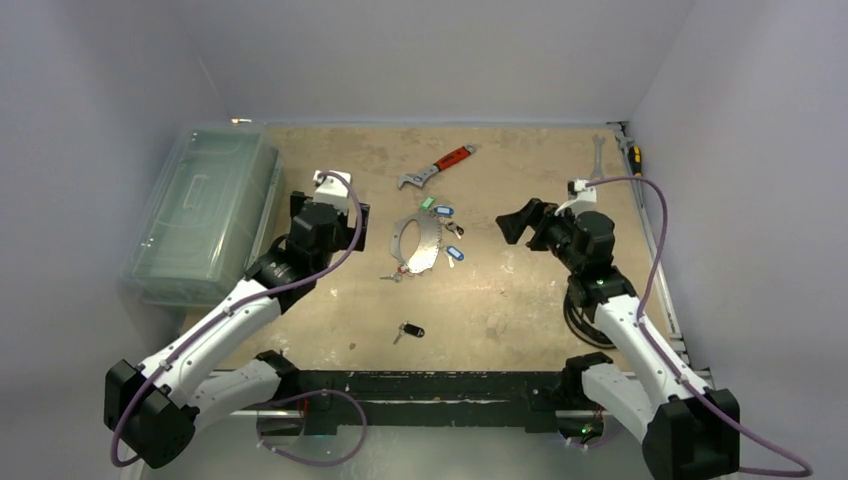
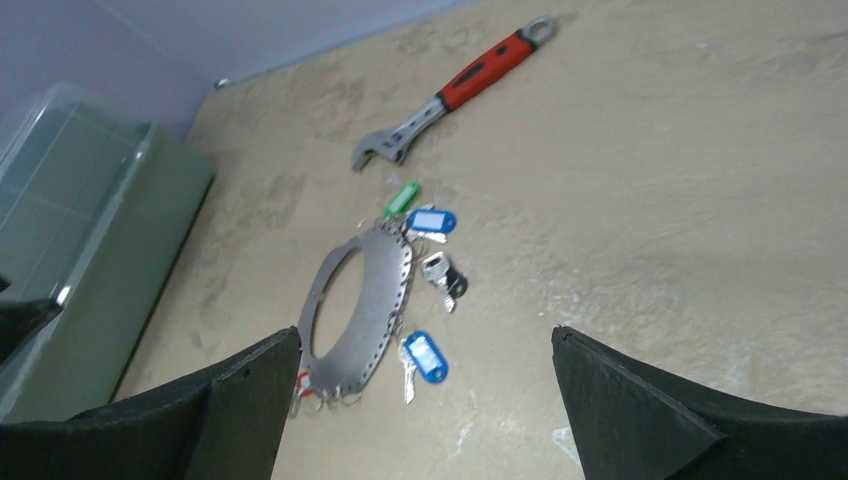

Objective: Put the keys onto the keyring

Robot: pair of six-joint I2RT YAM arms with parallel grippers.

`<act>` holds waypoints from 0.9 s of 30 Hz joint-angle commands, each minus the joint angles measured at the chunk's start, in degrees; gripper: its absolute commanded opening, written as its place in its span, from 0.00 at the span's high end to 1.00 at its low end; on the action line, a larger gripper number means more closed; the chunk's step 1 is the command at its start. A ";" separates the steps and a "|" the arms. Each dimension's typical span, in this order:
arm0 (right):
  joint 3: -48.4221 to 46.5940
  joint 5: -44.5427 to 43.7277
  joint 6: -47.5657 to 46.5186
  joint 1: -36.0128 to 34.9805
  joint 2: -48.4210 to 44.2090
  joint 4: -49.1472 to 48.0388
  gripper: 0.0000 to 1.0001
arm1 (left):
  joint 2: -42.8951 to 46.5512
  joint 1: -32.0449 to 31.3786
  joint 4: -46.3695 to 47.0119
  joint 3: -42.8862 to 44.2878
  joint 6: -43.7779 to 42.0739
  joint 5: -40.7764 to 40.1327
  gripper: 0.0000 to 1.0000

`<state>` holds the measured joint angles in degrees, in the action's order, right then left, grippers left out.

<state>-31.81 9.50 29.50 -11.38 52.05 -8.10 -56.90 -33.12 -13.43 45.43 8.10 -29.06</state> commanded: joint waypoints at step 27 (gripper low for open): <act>-12.72 28.01 -7.70 -15.11 35.78 -11.24 0.51 | -2.49 0.34 -0.72 2.47 -3.88 23.32 0.43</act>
<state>-40.66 32.73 24.05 -26.26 84.07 -16.03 -59.27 -33.10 -15.38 45.54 4.86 -7.64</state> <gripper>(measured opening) 0.510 0.581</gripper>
